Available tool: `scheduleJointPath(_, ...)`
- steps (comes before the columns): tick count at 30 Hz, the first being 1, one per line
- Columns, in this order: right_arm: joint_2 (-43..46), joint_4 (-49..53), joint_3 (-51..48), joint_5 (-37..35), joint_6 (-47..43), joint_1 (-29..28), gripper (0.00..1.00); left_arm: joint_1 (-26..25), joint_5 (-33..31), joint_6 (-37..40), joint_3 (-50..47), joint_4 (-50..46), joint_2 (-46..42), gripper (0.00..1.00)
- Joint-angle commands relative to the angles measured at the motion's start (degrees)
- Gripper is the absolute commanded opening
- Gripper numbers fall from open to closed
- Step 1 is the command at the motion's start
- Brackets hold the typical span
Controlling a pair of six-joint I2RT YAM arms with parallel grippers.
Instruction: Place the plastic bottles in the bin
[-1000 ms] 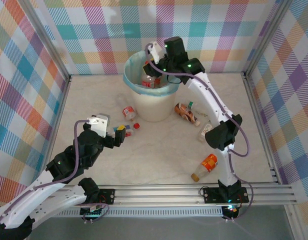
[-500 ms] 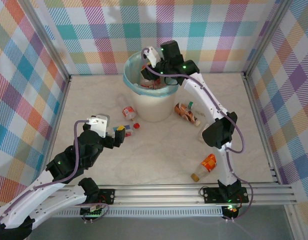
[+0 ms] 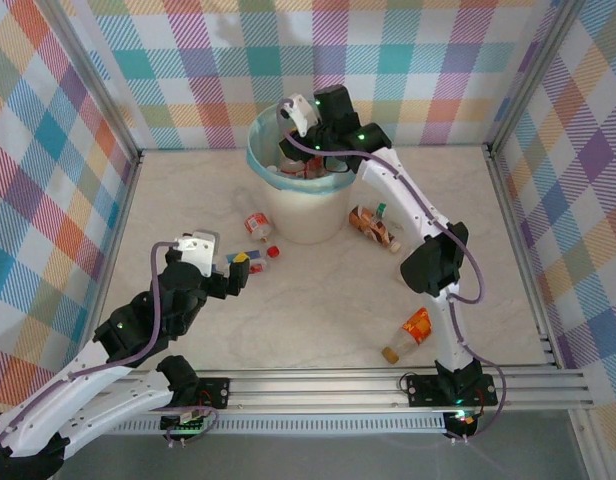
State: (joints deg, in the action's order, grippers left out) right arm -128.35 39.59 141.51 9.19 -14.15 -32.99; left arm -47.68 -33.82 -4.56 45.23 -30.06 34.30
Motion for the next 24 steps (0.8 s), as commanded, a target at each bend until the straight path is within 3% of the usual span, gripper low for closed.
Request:
scheduleJointPath(1, -5.4, 8.1, -4.5, -4.1, -2.4, 1.0, 0.25, 0.6, -1.3, -1.2, -0.9, -0.4, -0.8, 1.00)
scheduleJointPath(9, -5.2, 5.9, -6.9, -1.6, -0.3, 2.5, 0.27, 0.5, -1.8, -1.2, -1.5, -0.7, -1.4, 1.00)
scheduleJointPath(18, -7.2, 4.0, -8.0, 7.8, -1.0, 3.6, 0.27, 0.5, -1.7, -2.2, -2.1, -0.2, -1.4, 1.00)
scheduleJointPath(24, -8.7, 3.5, -9.2, 8.1, -2.0, 3.7, 0.27, 0.5, -1.9, -2.3, -2.6, -0.6, -2.1, 1.00)
